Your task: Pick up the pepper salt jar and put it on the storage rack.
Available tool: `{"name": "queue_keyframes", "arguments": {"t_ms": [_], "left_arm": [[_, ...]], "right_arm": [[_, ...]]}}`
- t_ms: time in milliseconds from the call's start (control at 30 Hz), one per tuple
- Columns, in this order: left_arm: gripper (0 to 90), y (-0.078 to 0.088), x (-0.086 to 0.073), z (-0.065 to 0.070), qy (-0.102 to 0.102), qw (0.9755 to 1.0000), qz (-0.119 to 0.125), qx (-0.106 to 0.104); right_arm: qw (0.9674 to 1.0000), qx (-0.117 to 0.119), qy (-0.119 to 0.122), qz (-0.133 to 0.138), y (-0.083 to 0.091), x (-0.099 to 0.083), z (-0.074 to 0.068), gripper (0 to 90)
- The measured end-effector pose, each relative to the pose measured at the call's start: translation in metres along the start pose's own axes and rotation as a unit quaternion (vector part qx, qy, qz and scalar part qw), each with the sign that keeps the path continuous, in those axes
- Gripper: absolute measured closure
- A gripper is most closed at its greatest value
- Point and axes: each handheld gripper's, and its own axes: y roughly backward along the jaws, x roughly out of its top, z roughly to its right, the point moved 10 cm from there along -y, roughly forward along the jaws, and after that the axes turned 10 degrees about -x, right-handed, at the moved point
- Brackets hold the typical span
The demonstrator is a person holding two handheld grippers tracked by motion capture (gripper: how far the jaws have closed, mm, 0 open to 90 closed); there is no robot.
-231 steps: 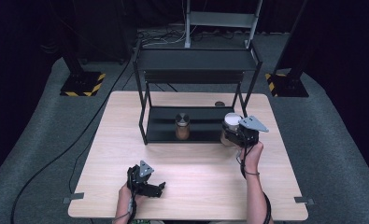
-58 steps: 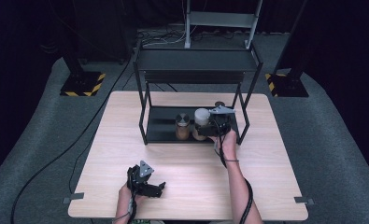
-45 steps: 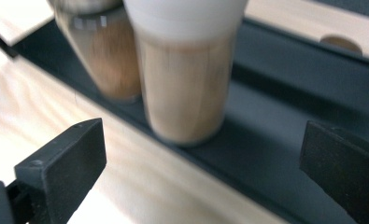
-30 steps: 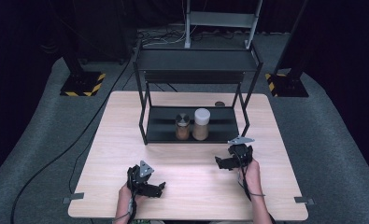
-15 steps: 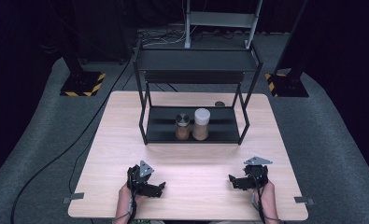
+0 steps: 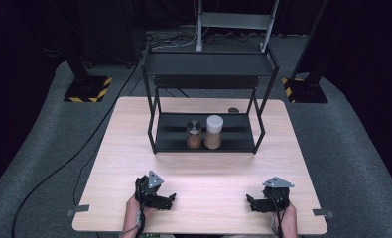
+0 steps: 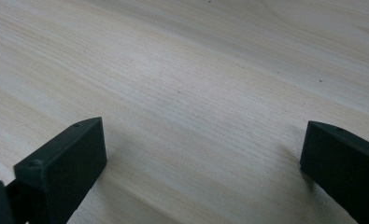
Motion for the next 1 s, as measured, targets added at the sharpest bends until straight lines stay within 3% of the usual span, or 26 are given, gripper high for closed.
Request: {"name": "queue_keyframes", "arguments": {"t_ms": [1000], "left_arm": [[0.3, -0.0001, -0.0002, 0.0004, 0.002, 1.0, 0.001, 0.002]], "right_arm": [[1.0, 0.001, 0.005, 0.002, -0.0015, 0.0016, -0.0008, 0.0]]}}
